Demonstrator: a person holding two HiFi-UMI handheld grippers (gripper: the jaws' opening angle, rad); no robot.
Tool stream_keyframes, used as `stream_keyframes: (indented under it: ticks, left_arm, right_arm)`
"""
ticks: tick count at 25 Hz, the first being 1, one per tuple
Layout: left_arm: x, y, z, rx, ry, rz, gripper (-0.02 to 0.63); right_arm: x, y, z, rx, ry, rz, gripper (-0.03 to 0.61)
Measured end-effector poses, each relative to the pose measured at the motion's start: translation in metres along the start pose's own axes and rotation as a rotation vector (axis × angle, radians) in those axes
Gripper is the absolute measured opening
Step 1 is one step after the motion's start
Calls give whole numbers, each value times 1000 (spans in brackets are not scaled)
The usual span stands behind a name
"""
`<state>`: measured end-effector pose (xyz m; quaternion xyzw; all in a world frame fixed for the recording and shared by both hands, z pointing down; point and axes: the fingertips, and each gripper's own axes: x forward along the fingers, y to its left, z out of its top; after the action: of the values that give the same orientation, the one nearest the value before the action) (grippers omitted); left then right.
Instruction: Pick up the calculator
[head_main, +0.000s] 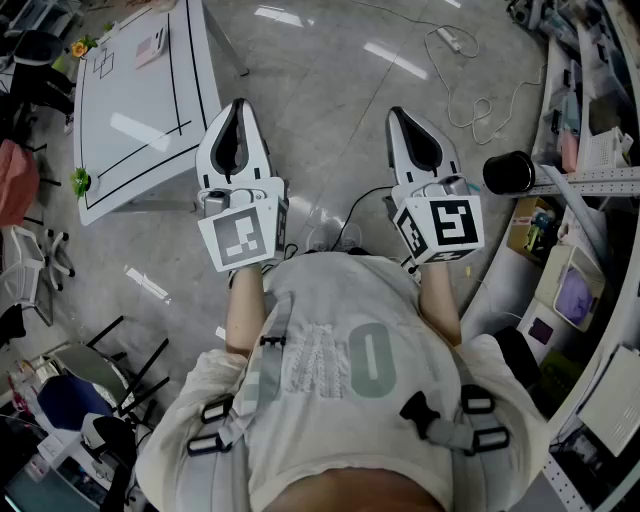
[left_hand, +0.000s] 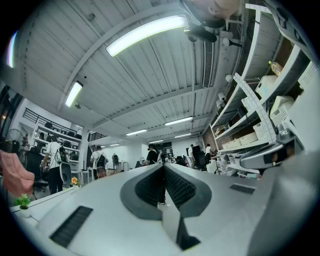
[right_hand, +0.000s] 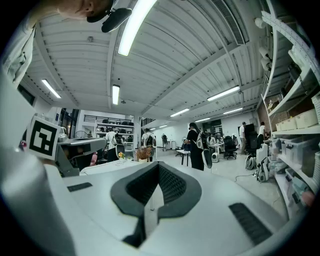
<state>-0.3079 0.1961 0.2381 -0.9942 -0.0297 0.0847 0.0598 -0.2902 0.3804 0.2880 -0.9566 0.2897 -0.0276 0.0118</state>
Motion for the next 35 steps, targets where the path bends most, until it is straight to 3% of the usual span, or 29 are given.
stream_keyframes:
  ticks: [7, 16, 20, 23, 29, 35]
  left_arm:
    - [9, -15, -2, 5, 16, -5, 21]
    - [14, -33, -3, 28, -6, 62, 21]
    - [23, -34, -2, 24, -35, 83, 21]
    - [43, -37, 3, 65, -70, 50, 21]
    - [87, -17, 5, 117, -111, 48, 21]
    - [137, 12, -8, 103, -115, 91, 21]
  right_arm:
    - [2, -32, 16, -27, -41, 5, 6]
    - [-4, -45, -32, 100, 26, 106, 8]
    - [1, -38, -37, 8, 41, 167, 8]
    - [15, -39, -32, -48, 15, 187, 8]
    - [61, -43, -3, -33, -70, 220, 8]
    - [124, -52, 0, -52, -51, 248, 8]
